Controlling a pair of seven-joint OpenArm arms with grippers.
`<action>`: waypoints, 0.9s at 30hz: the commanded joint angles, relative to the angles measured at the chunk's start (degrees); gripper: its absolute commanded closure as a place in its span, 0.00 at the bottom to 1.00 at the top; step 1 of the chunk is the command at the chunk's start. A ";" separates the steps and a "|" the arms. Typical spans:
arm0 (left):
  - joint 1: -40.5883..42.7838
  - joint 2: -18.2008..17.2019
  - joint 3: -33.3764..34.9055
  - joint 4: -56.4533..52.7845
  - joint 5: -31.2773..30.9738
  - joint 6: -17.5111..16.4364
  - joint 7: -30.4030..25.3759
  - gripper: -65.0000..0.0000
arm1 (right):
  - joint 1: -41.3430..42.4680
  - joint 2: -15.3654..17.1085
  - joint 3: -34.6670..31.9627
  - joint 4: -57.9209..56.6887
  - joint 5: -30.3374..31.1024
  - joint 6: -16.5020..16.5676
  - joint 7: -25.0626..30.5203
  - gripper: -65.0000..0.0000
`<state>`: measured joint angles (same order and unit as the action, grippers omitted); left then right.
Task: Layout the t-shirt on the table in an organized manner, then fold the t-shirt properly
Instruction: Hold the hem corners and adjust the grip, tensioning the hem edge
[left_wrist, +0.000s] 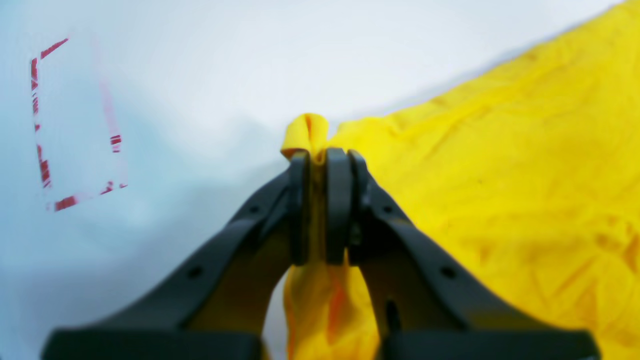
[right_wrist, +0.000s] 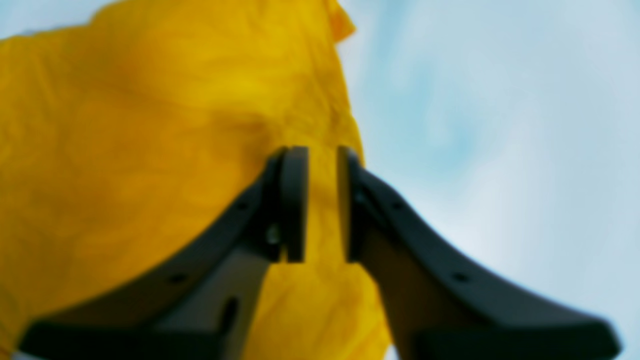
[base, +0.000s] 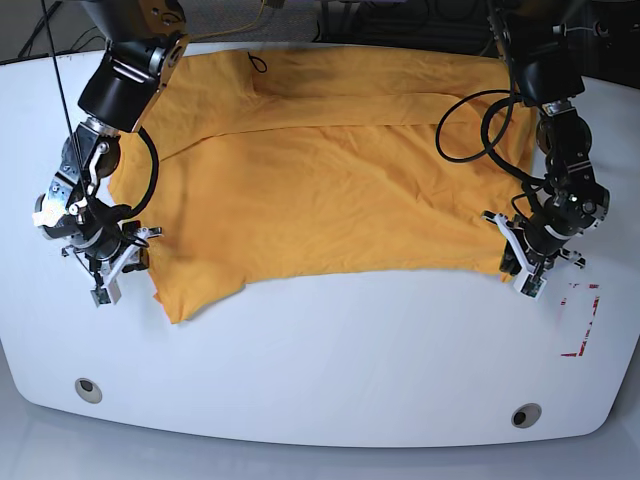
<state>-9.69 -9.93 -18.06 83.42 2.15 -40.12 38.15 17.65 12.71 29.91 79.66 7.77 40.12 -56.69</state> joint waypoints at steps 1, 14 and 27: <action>-1.25 -0.57 0.00 1.02 -0.53 0.12 -0.83 0.96 | 3.05 1.14 0.11 -2.95 0.10 -0.12 2.84 0.57; -1.34 -0.57 0.26 0.93 -0.53 0.12 -1.01 0.96 | 12.37 3.69 4.24 -29.68 0.45 -0.12 15.50 0.35; -1.34 -0.57 0.26 0.93 -0.53 0.12 -1.01 0.96 | 15.45 3.51 5.30 -35.92 0.45 -0.12 17.70 0.35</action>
<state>-9.69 -9.93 -17.74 83.33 2.33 -40.12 38.13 31.48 15.29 35.20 42.98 7.49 39.66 -40.07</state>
